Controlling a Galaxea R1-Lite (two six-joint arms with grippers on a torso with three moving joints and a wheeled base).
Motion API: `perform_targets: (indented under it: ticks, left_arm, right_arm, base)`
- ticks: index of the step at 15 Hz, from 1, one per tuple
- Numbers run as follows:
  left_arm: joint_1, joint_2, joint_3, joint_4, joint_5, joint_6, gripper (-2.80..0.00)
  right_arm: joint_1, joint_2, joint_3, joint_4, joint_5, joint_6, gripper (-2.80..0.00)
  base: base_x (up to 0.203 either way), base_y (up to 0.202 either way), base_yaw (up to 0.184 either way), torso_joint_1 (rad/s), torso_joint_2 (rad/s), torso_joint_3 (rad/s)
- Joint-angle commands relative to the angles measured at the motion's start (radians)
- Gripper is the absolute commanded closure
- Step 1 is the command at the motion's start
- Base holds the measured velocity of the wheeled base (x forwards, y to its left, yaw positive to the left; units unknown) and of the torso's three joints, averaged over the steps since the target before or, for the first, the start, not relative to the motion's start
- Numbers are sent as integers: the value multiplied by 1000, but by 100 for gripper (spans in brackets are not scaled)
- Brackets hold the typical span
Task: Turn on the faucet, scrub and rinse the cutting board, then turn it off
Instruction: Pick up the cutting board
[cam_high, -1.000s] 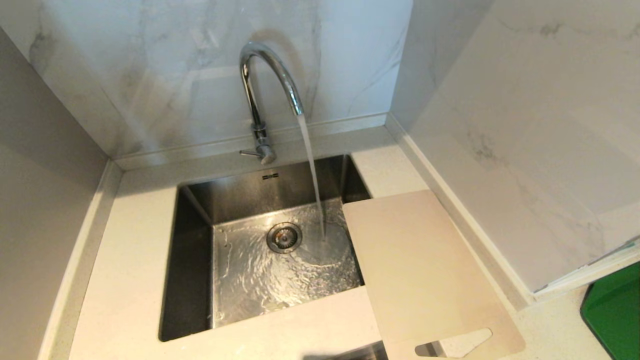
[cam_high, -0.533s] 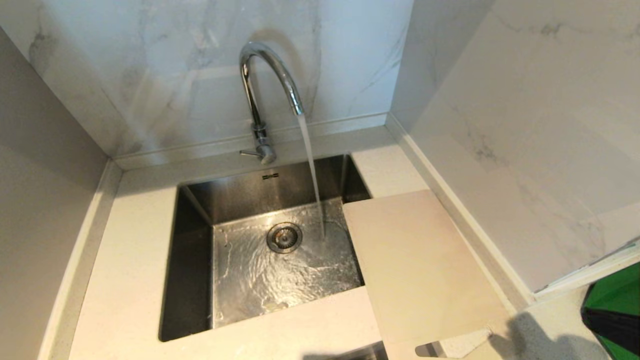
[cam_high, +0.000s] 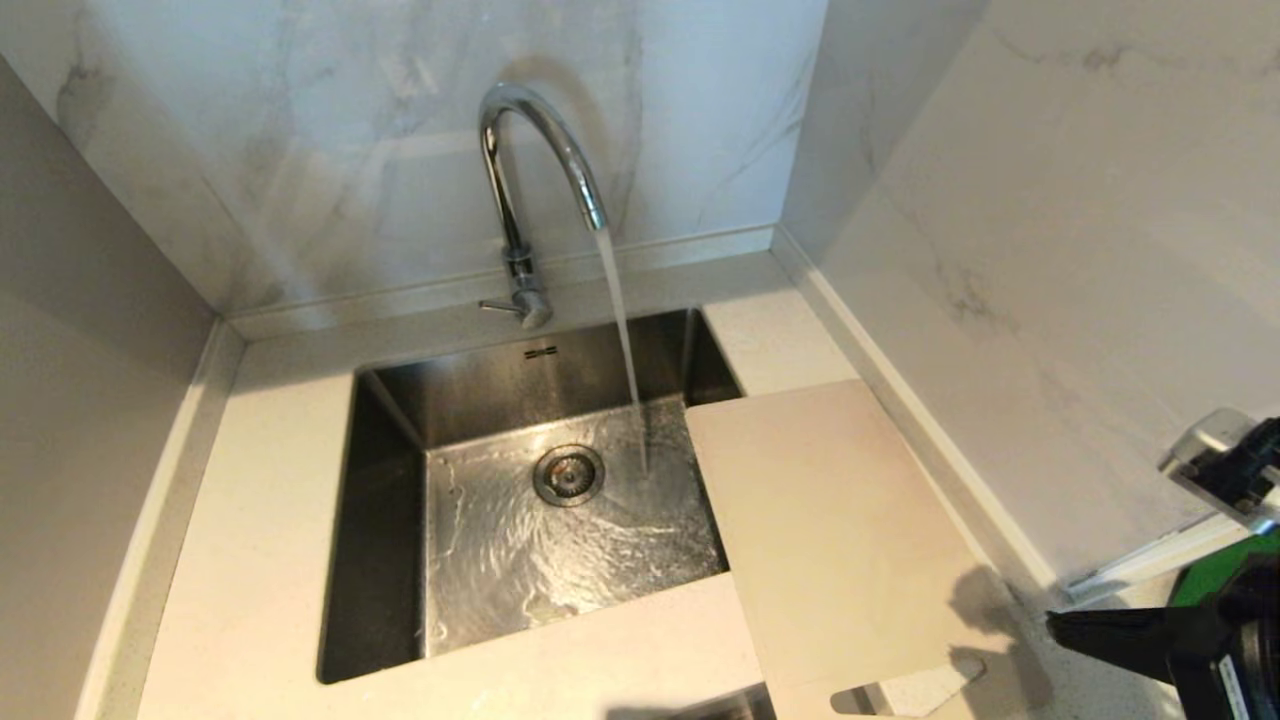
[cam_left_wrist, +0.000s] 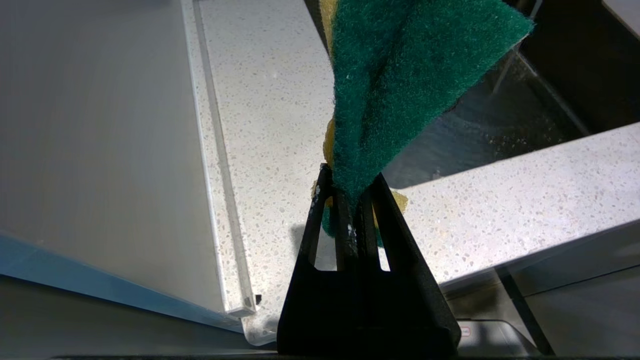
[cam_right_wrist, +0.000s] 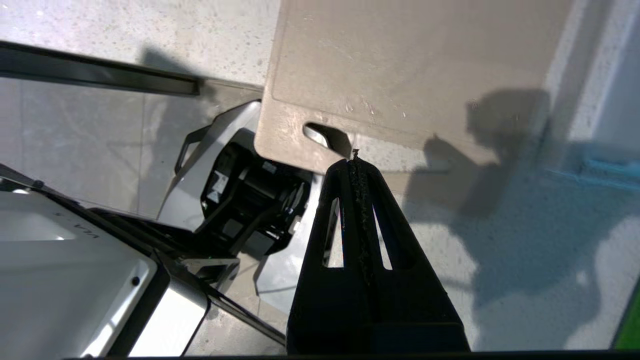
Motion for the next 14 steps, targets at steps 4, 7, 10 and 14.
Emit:
perform_targets:
  ticks: [4, 7, 10, 14]
  left_arm:
    - [0, 1, 2, 1, 0, 0, 0]
    - [0, 1, 2, 0, 0, 0, 0]
    - [0, 1, 2, 0, 0, 1, 0]
    - [0, 1, 2, 0, 0, 0, 0]
  right_arm:
    - [37, 103, -4, -25, 0, -92, 0]
    - [124, 126, 3, -19, -103, -117, 0]
    - [220, 161, 28, -17, -251, -170, 0]
    - [255, 235, 82, -26, -386, -259, 0]
  base:
    - [0, 0, 0, 0, 0, 0]
    - [0, 0, 0, 0, 0, 0]
    - [0, 0, 0, 0, 0, 0]
    - [0, 0, 0, 0, 0, 0]
